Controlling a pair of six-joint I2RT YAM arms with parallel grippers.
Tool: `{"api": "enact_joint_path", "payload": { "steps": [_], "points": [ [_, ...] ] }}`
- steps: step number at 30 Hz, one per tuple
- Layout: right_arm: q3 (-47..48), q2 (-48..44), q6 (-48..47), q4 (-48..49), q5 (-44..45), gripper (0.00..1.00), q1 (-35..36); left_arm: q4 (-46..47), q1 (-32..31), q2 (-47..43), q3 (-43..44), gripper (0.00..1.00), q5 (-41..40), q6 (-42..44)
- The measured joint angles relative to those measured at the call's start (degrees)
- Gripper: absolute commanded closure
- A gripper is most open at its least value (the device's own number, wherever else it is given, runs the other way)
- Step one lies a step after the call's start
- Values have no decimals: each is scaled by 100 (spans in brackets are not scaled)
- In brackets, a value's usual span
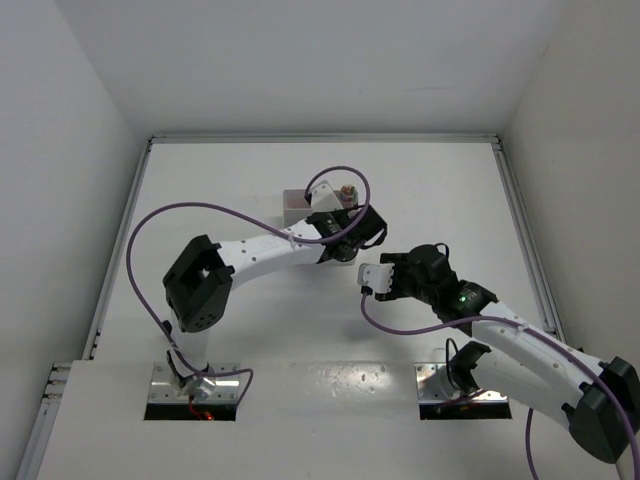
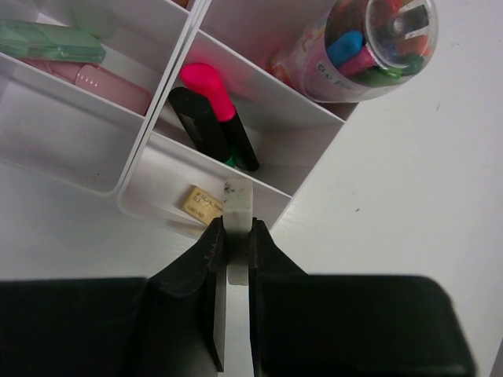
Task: Sort the stationery into containers
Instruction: Place the stationery in the storage box.
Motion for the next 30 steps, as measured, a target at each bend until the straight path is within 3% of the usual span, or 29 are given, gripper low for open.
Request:
{"api": "enact_joint_path", "payload": {
  "steps": [9, 20, 22, 30],
  "points": [
    [0, 0, 0, 0, 2, 45, 0, 20, 0, 164, 0, 73, -66, -28],
    [-2, 0, 0, 0, 2, 45, 0, 63, 7, 409, -2, 68, -94, -37],
    [-4, 0, 2, 2, 2, 44, 0, 61, 7, 409, -2, 62, -92, -37],
    [-59, 0, 2, 2, 2, 44, -33, 79, 15, 409, -2, 61, -155, -13]
  ]
}}
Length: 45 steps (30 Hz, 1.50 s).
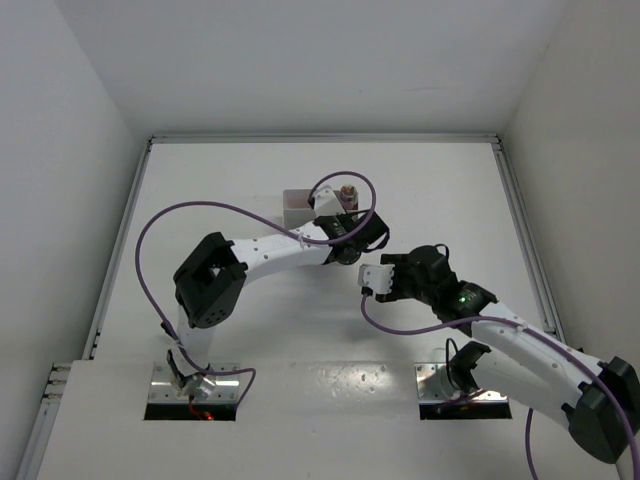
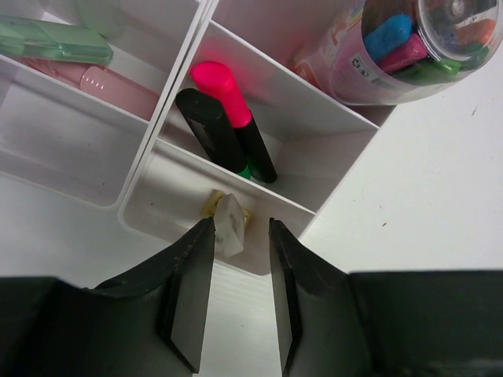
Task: Sort the stationery into containers
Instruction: Place the stationery in the storage box, then pick up the scissors from the center of the board.
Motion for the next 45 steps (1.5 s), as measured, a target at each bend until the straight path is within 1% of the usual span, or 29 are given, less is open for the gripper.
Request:
{"api": "enact_joint_path", "payload": {
  "steps": [2, 4, 6, 7, 8, 9, 10, 13, 14, 15, 16, 17, 19, 20, 21, 22, 23, 24, 25, 26, 27, 28, 29, 30, 33, 36, 38, 41, 45],
  "points": [
    [0, 0, 0, 2, 2, 44, -2, 4, 15, 0, 0, 61, -7, 0],
    [0, 0, 2, 0, 0, 40, -4, 2, 42, -2, 0, 62, -13, 24],
    [0, -2, 4, 0, 2, 37, -2, 0, 48, -39, -2, 71, -17, 57],
    [0, -11, 4, -7, -2, 47, -4, -2, 33, -85, -11, 74, -28, 114],
    [0, -37, 2, -24, -7, 63, -2, -7, 15, -168, -28, 78, -48, 181],
    [0, -81, -9, -61, -33, 83, -2, 13, 4, -306, -81, 85, -92, 278],
    [0, -129, -35, -109, -76, 100, -4, 15, -15, -485, -162, 88, -144, 356],
    [2, -260, 55, -243, -238, 100, -4, 63, -70, -1311, -490, 89, -341, 946],
    [2, -286, 63, -286, -302, 73, -4, 107, -85, -1687, -664, 81, -382, 1213],
    [2, -299, 111, -315, -363, 42, -7, 136, -92, -2076, -820, 59, -433, 1576],
    [2, -302, 149, -343, -409, 19, -7, 229, -96, -2426, -986, 46, -450, 1954],
    [7, -297, 153, -372, -479, 7, -7, 424, -87, -2929, -1294, 36, -396, 2400],
    [79, -232, 125, -505, -658, 6, -7, 546, -7, -3751, -1838, 13, -234, 3101],
    [133, -170, 118, -560, -752, 18, -7, 553, 92, -4131, -2118, 12, -94, 3359],
    [188, -116, 114, -629, -872, 33, -7, 501, 227, -4422, -2332, 12, 20, 3475],
    [330, 42, 87, -693, -986, 57, -7, 363, 433, -4660, -2531, 12, 133, 3545],
    [479, 199, 111, -800, -1123, 100, -7, 223, 728, -4848, -2719, 13, 249, 3598],
    [614, 334, 66, -870, -1220, 100, -7, 103, 942, -4948, -2852, 17, 339, 3622],
    [798, 527, 140, -946, -1333, 100, -7, 2, 1150, -5007, -2977, 34, 457, 3626],
    [973, 697, 138, -1040, -1434, 100, -7, -114, 1403, -5049, -3110, 48, 573, 3620],
    [1176, 885, 149, -1128, -1547, 86, -7, -205, 1578, -5053, -3202, 58, 660, 3585],
    [1335, 1021, 177, -1207, -1650, 64, -7, -313, 1779, -5051, -3289, 74, 776, 3613],
    [1491, 1154, 232, -1272, -1755, 45, -7, -374, 1910, -5049, -3351, 77, 848, 3560],
    [1611, 1241, 286, -1338, -1845, 32, -7, -439, 2090, -5056, -3405, 79, 920, 3558],
    [1794, 1316, 337, -1438, -2076, 31, -2, -382, 2643, -5064, -3534, 79, 1292, 3578],
    [1790, 1283, 424, -1478, -2201, 31, -2, -76, 3200, -4957, -3742, 64, 1803, 3700],
    [1753, 1222, 450, -1480, -2227, 31, -2, 219, 3484, -4715, -3919, 51, 2253, 3866],
    [1628, 1062, 468, -1456, -2236, 31, -2, 479, 3724, -4098, -4113, 47, 2824, 4148],
    [1510, 977, 479, -1458, -2236, 31, -2, 605, 3978, -3274, -4162, 47, 3335, 4468]
  ]
}}
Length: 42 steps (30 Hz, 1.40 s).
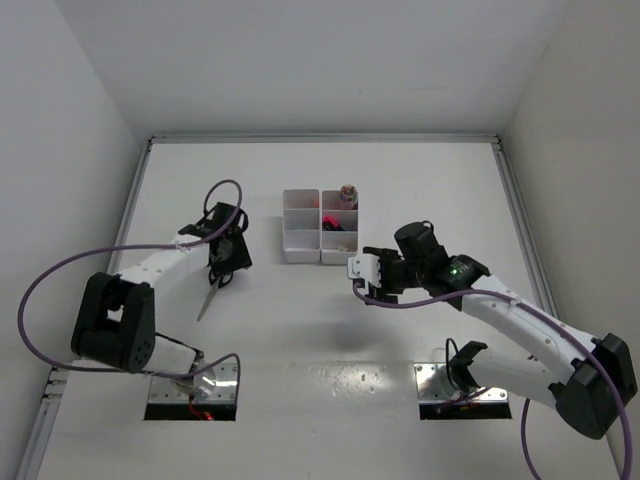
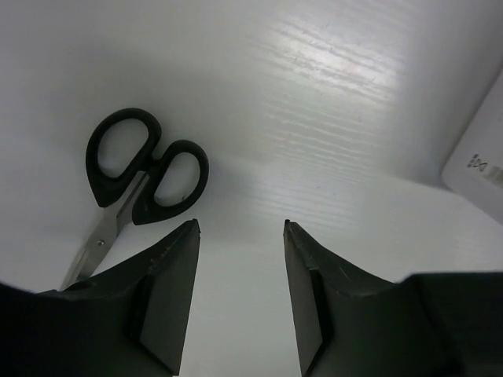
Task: Sort the stationery into containers
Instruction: Pick up the scissors from the center of the board.
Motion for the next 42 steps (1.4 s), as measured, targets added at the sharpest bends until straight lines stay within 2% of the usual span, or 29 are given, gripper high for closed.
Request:
{"api": "enact_joint_path", "payload": {
  "steps": [6, 19, 26, 32, 37, 42],
  "points": [
    [-33, -59, 7, 50, 28, 31, 0, 85, 61, 385, 4, 47, 140, 256],
    [-140, -151, 20, 131, 87, 31, 0, 162, 144, 970, 240, 47, -192, 527],
    [-142, -164, 20, 133, 90, 31, 0, 164, 177, 1182, 264, 60, -262, 595],
    [-142, -168, 20, 133, 116, 31, 0, 166, 177, 1305, 284, 66, -219, 660],
    [-142, -168, 20, 131, 125, 31, 0, 168, 179, 1360, 332, 82, -133, 667],
    [-177, -192, 20, 170, 127, 31, 0, 184, 177, 1386, 363, 93, -59, 680]
  ]
}}
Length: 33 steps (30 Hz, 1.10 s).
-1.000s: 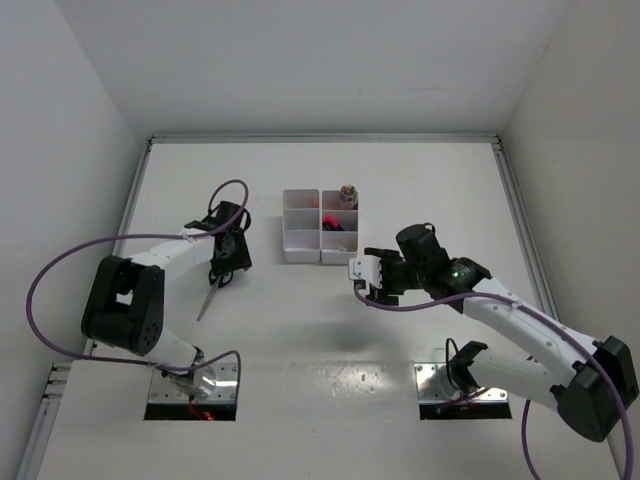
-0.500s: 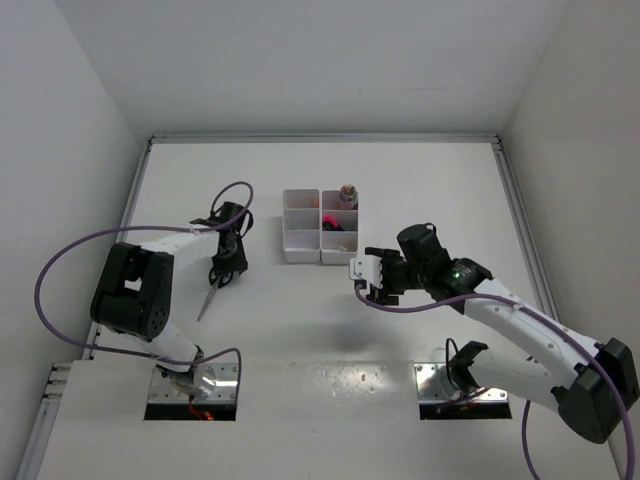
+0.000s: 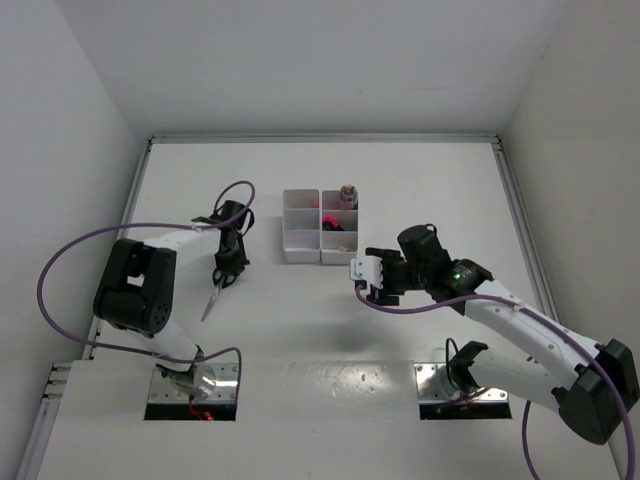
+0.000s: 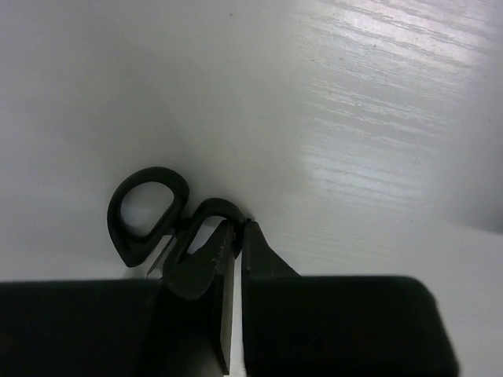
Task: Sort the stationery into containers
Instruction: Pick up the scissors from the center of the board, then place the scissors in the storage box.
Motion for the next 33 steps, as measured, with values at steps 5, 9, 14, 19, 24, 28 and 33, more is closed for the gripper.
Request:
{"api": "enact_joint_path", "payload": {
  "steps": [5, 9, 14, 19, 24, 28, 33],
  "points": [
    [-26, -17, 20, 4, 13, 34, -4, -192, -50, -92, 258, 97, 151, 24],
    [-61, -59, 59, 98, 68, 85, -4, -225, -365, -623, 946, 100, 341, 72],
    [-111, -74, 234, 236, 221, 1, -4, 522, -1182, -1803, 1443, 100, 695, 125],
    [-249, -146, 339, 529, 501, 1, -4, 1891, -1864, -2844, 883, 100, 839, -85],
    [-387, -345, 433, 824, 776, 69, -4, 3250, -2446, -3285, -363, 100, 173, -341],
    [-402, -372, 577, 960, 949, 100, -4, 4214, -2870, -3248, -1189, 100, -557, -352],
    [-446, -352, 599, 1126, 1060, 100, -4, 5316, -3012, -2922, -1412, 100, -1019, -343]
  ]
}}
